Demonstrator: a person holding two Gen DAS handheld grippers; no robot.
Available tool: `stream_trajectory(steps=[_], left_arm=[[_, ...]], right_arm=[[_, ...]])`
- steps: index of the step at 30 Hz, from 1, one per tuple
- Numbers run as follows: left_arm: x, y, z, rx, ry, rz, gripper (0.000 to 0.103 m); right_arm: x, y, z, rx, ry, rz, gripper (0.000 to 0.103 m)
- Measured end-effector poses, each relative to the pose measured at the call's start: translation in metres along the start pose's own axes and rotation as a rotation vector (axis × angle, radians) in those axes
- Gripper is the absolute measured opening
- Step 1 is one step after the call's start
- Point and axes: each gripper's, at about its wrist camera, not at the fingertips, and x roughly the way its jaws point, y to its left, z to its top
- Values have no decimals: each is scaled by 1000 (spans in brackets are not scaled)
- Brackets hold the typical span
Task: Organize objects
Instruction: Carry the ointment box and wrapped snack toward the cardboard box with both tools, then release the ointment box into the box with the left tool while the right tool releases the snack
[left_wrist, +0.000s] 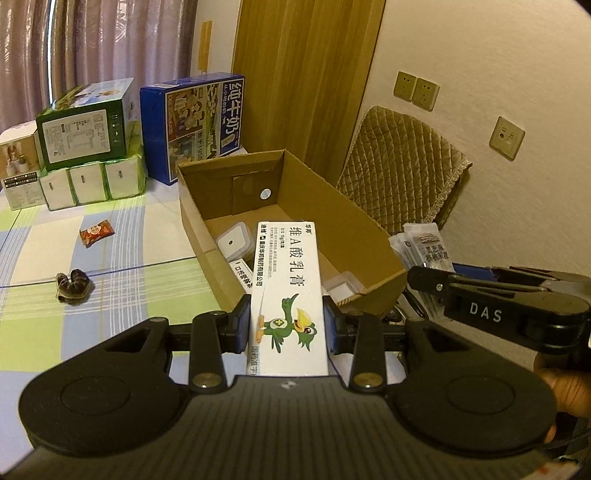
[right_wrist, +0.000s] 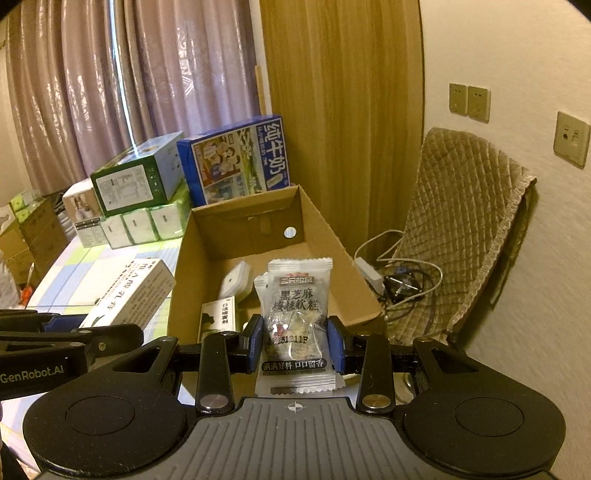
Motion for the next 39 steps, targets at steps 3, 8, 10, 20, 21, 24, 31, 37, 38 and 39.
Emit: stream_trajectory(steps=[3,8,10,20,21,24,31,37,38,39], left_arm=[[5,-1,5,1,0,0,33],[20,-1,22,-5,-6,8,33],[25,1,29,-6,-8,10,33],[62,11,56,-26,5,19,33],[65,12,59,-31,5,20,33],[76,14,66,-45,6,12,33],[100,17,75,-66,0,-17,48],[88,31,68,-73,-15,15,48],[85,35,65,-85,-14,23,48],[83,39,64,-93,-12,30,48]], right_arm=[[6,-3,4,-2,3,4,34],[18,-6,14,-6,3,12,34],[25,-7,19,-10,3,15,34],[57,-17,48,-10,-2,17,34],[60,-18,50,-8,-3,16,34],[67,-21,54,-1,-2,14,34],[81,-27,53,25,18,13,34],[83,-29,45,27,32,16,34],[83,-28,45,27,33,18,34],[83,-28,45,27,33,19,34]])
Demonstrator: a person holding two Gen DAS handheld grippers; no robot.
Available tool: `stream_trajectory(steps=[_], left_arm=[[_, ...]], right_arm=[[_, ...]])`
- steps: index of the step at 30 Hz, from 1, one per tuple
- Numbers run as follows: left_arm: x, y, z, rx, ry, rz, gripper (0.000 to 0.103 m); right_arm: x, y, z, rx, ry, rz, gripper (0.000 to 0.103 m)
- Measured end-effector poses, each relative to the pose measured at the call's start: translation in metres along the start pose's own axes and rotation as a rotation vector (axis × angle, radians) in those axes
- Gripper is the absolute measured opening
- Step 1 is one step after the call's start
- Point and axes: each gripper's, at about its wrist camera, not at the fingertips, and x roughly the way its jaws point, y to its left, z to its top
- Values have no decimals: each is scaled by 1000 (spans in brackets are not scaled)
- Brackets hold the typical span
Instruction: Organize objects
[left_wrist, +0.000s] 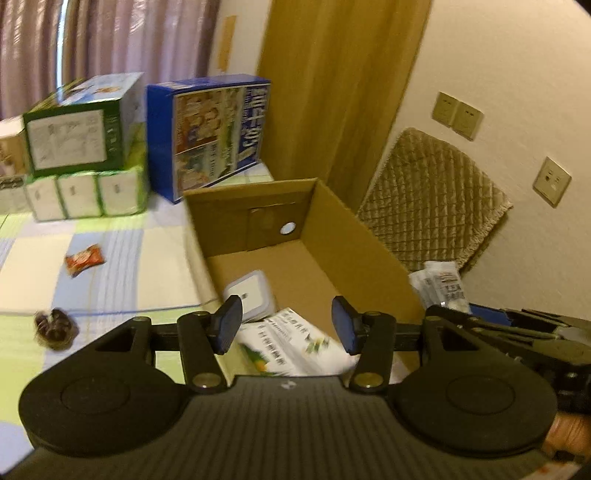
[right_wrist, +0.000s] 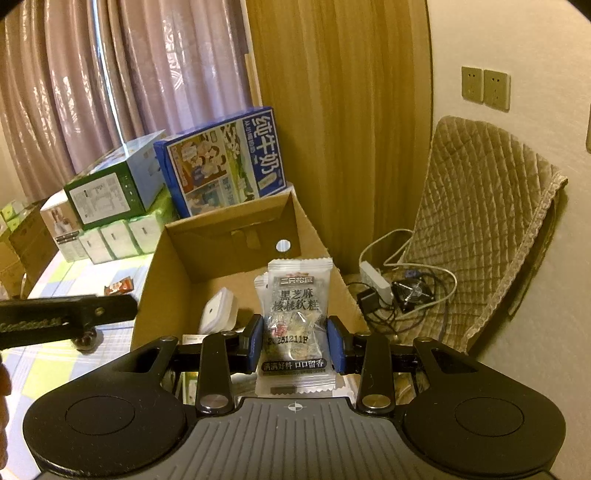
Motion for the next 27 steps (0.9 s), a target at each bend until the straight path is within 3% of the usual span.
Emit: stream_trajectory(steps=[13,16,22,27], left_arm=[[-24,30,-20,-35,10,53,48],[-28,34,-22,-41,9,57,48],[-45,45,-29,-62,1,61,48],[-63,52,-38,-67,0,64,55]], right_arm=[[5,19,12,-6,-42,51,35],[7,20,16,-1,-70,69,69],[-11,15,10,49,-71,60,69],[-37,16,-3,76,-67,59,70]])
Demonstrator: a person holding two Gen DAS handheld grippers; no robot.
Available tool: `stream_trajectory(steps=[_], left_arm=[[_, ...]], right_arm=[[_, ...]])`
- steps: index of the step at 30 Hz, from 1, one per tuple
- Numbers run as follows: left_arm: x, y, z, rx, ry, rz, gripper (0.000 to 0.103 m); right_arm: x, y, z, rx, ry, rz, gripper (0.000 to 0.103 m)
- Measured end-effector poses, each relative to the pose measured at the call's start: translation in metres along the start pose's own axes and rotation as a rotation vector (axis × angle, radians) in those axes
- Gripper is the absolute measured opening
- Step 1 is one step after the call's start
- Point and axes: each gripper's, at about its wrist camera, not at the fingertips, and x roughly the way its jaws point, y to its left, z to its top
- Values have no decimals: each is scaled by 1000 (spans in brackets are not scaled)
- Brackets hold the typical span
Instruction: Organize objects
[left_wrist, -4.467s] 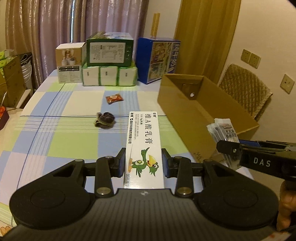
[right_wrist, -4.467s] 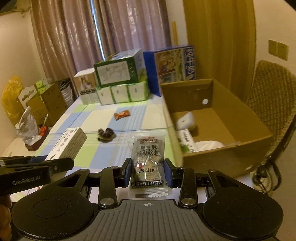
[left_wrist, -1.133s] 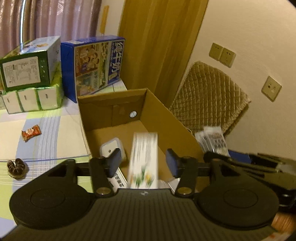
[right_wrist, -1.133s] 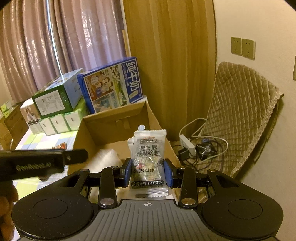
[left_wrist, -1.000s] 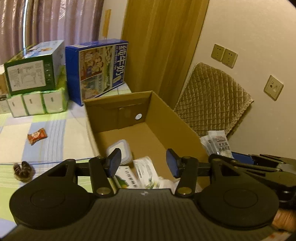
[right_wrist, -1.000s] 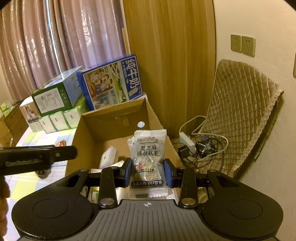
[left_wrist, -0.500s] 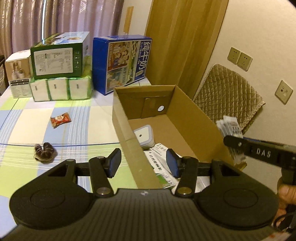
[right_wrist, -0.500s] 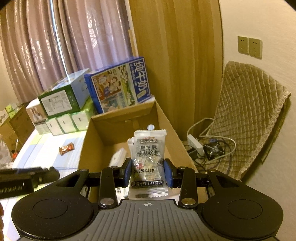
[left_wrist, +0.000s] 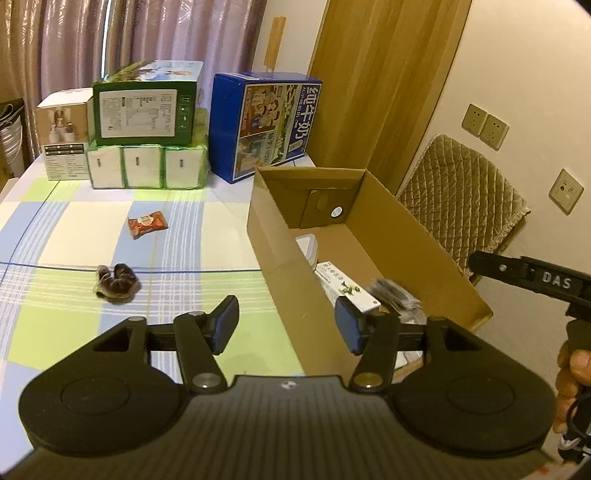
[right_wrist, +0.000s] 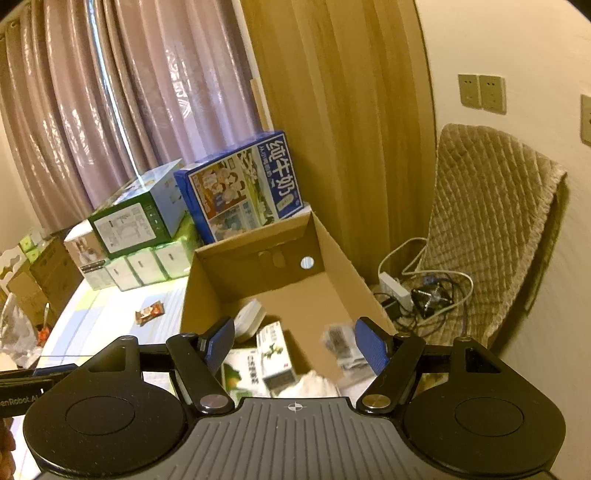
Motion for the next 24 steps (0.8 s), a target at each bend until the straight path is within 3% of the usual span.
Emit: stream_trajectory(steps=[8,16,24], left_arm=[[-46,18,-17,10,-36,30,78],[-90,52,-38,-10,-62,89,87],[-123,89,-49,-27,-91,171,101]], right_arm=[[-48,25,-23,2,-20,2,85],[-77,62,-45,-29,-29,17,101],[-83,108,-61,-81,-11,66,101]])
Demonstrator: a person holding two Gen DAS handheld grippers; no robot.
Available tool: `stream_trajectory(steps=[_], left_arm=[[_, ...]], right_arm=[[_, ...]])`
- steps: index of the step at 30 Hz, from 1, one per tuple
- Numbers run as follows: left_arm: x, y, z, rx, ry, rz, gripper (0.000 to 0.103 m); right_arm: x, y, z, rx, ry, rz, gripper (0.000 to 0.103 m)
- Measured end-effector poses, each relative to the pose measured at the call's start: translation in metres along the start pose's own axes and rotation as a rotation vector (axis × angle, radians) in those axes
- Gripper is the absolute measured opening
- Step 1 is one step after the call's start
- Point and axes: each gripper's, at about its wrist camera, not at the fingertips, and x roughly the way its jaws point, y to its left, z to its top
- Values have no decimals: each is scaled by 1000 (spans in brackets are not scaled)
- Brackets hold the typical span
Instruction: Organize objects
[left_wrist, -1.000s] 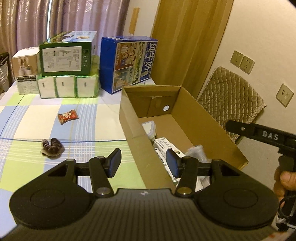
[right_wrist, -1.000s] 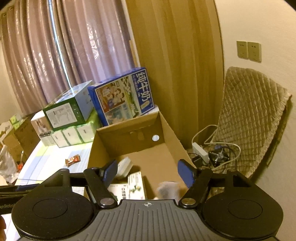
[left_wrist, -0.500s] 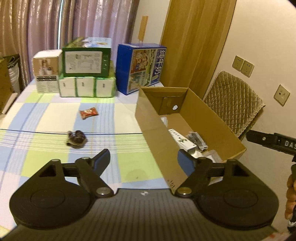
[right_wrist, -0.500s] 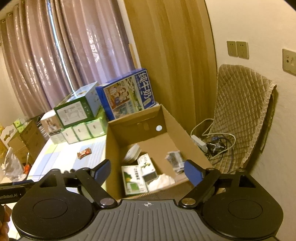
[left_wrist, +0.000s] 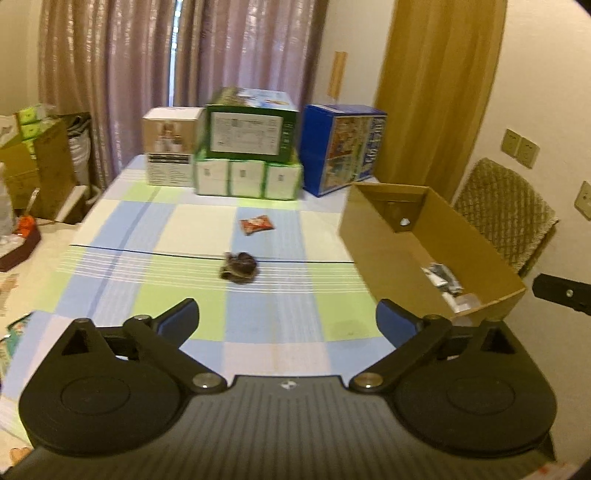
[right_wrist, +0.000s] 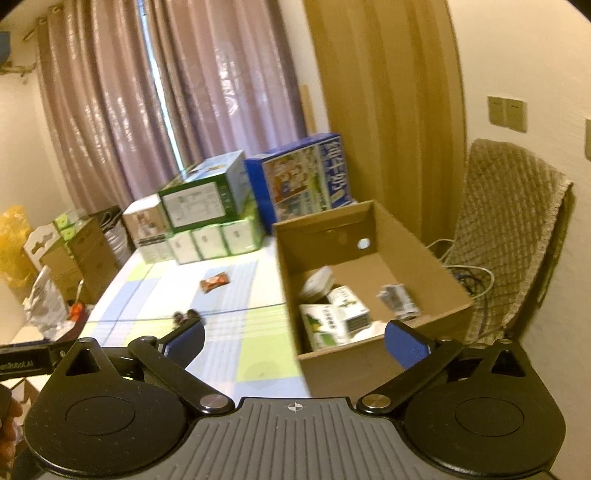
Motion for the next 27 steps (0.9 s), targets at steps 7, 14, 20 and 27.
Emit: stream_trajectory(steps=[7,14,20,27], left_arm=[[-11,28,-7,-21,7,57,101],[-12,48,-14,-54,18,97,101],[-9,57,-16,-72,27,112,102],[-3,64,-15,-79,32,121,102]], right_arm=[[11,30,-11,-40,36,46,101],[22,47,-18,-75,63,75,101],[29,53,-20,-88,74,83,101],[39,58,-22,-97,86,92,101]])
